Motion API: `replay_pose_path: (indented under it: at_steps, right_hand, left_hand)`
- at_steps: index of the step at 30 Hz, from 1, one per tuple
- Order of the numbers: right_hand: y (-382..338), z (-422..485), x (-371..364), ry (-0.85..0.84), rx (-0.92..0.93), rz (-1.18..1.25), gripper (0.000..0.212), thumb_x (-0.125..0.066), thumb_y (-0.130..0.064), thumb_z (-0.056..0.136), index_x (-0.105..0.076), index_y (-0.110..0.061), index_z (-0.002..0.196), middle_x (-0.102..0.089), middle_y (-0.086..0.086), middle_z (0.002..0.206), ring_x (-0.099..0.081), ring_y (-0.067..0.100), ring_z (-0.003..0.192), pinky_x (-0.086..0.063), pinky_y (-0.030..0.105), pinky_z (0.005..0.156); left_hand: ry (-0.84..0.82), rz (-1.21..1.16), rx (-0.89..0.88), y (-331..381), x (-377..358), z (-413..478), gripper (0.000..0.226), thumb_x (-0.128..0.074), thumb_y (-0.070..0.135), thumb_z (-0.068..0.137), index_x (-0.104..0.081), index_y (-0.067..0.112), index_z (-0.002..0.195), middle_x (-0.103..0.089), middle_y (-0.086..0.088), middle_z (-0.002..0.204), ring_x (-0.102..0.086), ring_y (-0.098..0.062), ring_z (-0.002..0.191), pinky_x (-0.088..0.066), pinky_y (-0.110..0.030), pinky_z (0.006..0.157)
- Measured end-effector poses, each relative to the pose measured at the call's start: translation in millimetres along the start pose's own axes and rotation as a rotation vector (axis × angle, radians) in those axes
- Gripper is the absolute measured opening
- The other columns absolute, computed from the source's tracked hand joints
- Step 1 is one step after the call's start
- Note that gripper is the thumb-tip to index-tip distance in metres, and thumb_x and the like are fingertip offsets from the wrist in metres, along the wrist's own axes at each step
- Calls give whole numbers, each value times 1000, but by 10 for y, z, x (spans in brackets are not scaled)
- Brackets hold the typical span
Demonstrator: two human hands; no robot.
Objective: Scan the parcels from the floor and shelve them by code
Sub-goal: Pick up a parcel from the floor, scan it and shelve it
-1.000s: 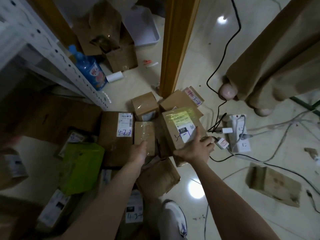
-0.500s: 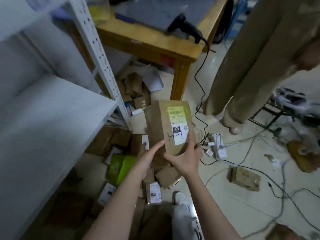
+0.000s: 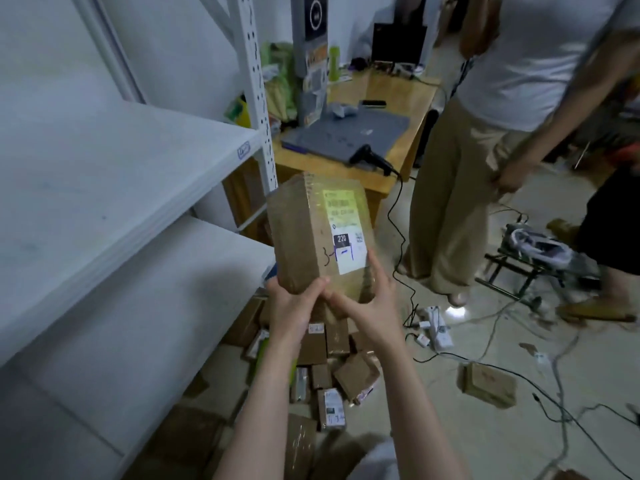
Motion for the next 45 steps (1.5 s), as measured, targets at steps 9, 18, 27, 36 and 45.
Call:
replay_pose_path:
  at_steps: [9, 18, 27, 36, 45]
  right_hand:
    - [-296, 606, 623, 130, -83, 377, 43, -77, -29, 82, -60, -29, 121, -63, -2, 121, -61, 16, 110, -54, 45, 96]
    - [-423, 1767, 1650, -247, -232, 373, 67, -79, -54, 67, -66, -19, 122, -72, 2, 112, -69, 19, 99, -55, 33, 79]
    - [-387, 2313, 2308, -407, -219, 365, 46, -63, -62, 84, -65, -36, 123, -65, -6, 125, -57, 18, 119, -42, 51, 107]
    - [-401, 2733, 2283, -409, -240, 388, 69, -62, -74, 65, -63, -35, 122, -70, -2, 121, -63, 22, 114, -47, 45, 104]
    - [-501, 3283, 1929, -354, -330, 397, 33, -58, -64, 85, -63, -36, 101, -68, 2, 114, -62, 25, 111, -47, 47, 104]
  left_hand:
    - [45, -226, 51, 346, -374, -106, 105, -75, 67, 45, -52, 22, 136, -69, -5, 122, -68, -24, 107, -58, -40, 76]
    - [75, -353, 37, 797, -1710, 125, 78, -74, 66, 61, -63, 27, 128, -73, -6, 116, -70, -25, 104, -58, -35, 66]
    - [60, -435, -14, 1159, -2456, 455, 33, -49, 48, 97, -76, 30, 103, -76, -5, 108, -68, -28, 108, -53, -52, 96]
    - [50, -508, 9, 1254, -2694, 901, 35, -50, 50, 95, -71, 28, 112, -77, -3, 105, -69, -27, 108, -54, -49, 93]
    - [21, -448, 10, 1549, -2637, 1533, 36, -50, 59, 93, -68, 35, 114, -78, 2, 99, -69, -24, 104, -53, -48, 96]
Point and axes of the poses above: each hand's wrist, its own z-axis towards the middle knuckle, its own x-axis out of the back of the hand, y = z × x, the point moved 4 cm from there along z, towards the middle knuckle
